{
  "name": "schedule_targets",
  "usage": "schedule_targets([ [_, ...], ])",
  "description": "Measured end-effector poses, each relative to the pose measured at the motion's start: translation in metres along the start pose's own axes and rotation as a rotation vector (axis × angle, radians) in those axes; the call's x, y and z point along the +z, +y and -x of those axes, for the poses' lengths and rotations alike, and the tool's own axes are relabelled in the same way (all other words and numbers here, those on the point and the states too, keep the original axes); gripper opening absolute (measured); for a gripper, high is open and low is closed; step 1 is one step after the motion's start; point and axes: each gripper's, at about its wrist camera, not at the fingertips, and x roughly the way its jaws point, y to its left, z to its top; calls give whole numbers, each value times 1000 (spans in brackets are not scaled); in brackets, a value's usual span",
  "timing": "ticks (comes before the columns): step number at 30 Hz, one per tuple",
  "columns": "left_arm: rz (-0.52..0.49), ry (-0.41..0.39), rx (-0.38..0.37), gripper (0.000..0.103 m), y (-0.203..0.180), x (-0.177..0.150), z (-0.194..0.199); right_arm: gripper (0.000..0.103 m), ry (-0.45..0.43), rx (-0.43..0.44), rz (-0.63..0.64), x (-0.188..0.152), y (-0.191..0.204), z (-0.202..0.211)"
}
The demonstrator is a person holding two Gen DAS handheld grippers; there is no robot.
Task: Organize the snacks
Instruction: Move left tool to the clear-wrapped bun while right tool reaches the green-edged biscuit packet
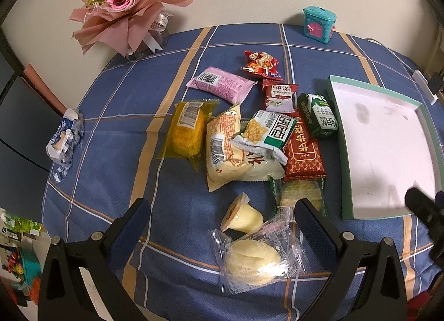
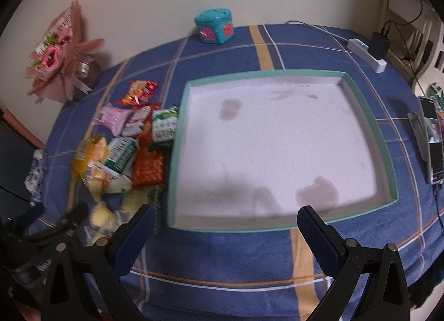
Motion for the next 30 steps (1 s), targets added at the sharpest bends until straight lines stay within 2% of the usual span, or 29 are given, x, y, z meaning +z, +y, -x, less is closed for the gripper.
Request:
schedule_targets([
  [5,27,41,-25,103,6,-5,-5,103,-26,56,15,6,15,2],
  [8,50,75,-78,103,7,-7,-9,103,-13,92,31,9,28,-2],
  [12,58,160,-188,103,6,-12,-20,103,9,126,56,13,44,-12],
  [15,67,200,-195,103,7,-17,-25,102,37,161,57,14,51,-21],
  [18,82,255,-239,103,7,-23,-33,95,73,183,75,12,61,-31],
  [23,114,312,-227,103,10,-31,-43,87,131,229,105,8,75,-46],
  [27,120,326,-235,95,8,-35,-47,82,177,242,129,6,84,-57],
  [30,139,335,-267,79,8,-39,-50,78,207,236,157,2,94,-65],
])
